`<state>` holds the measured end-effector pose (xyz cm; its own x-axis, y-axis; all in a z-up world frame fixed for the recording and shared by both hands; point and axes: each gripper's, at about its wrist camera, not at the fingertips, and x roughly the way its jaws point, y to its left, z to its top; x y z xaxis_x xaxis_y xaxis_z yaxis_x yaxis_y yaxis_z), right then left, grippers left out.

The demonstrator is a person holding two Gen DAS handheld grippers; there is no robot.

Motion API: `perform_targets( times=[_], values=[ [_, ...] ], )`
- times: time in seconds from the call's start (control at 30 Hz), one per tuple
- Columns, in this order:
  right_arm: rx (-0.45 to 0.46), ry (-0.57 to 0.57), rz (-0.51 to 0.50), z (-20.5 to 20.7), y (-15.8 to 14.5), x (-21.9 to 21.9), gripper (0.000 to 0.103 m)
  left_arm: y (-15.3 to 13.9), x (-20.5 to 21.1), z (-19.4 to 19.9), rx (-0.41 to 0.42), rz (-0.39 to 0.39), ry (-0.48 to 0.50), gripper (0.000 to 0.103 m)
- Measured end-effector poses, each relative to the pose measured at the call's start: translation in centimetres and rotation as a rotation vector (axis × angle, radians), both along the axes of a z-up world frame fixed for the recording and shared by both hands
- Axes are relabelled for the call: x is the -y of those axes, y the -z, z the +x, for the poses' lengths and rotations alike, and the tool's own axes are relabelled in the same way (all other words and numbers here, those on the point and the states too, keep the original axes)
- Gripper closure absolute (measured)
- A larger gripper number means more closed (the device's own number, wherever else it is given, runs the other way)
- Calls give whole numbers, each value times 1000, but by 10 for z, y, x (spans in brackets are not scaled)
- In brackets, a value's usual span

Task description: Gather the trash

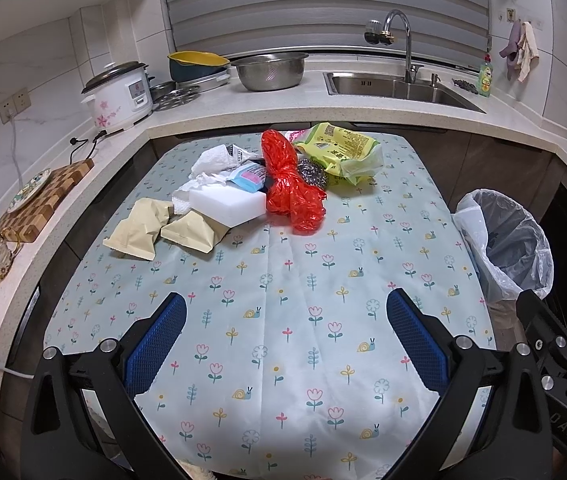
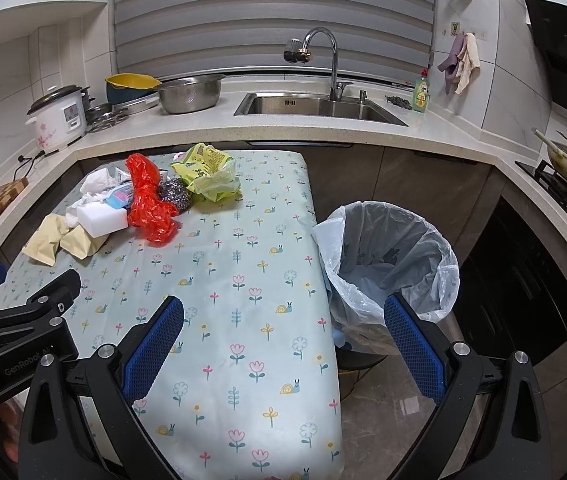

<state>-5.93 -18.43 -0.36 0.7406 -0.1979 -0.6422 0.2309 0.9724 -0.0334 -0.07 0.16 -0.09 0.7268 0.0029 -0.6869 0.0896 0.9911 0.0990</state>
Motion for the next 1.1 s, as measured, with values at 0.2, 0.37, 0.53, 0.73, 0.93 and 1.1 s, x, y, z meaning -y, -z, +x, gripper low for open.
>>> perform_targets(
  times=[0.2,0.37,0.53,0.73,0.93,1.1],
  values=[
    [-1,0,2,0,1,0,7,0,0,0,-2,0,0,7],
    [-7,2,6,2,4,1,7,0,0,0,-3,0,0,7],
    [-14,7,7,8,7,2,7,3,-2,4,-13,-3,-7,7],
    [-17,14,19,19,9,4,7,6,-9,16,-31,-18,-29,7],
    [-8,23,20,32,12,2,7,12,-16,31,-45,-20,-36,7],
    [1,37,11,50,13,3,7,16,-32,49,-52,-23,-65,7]
  ],
)
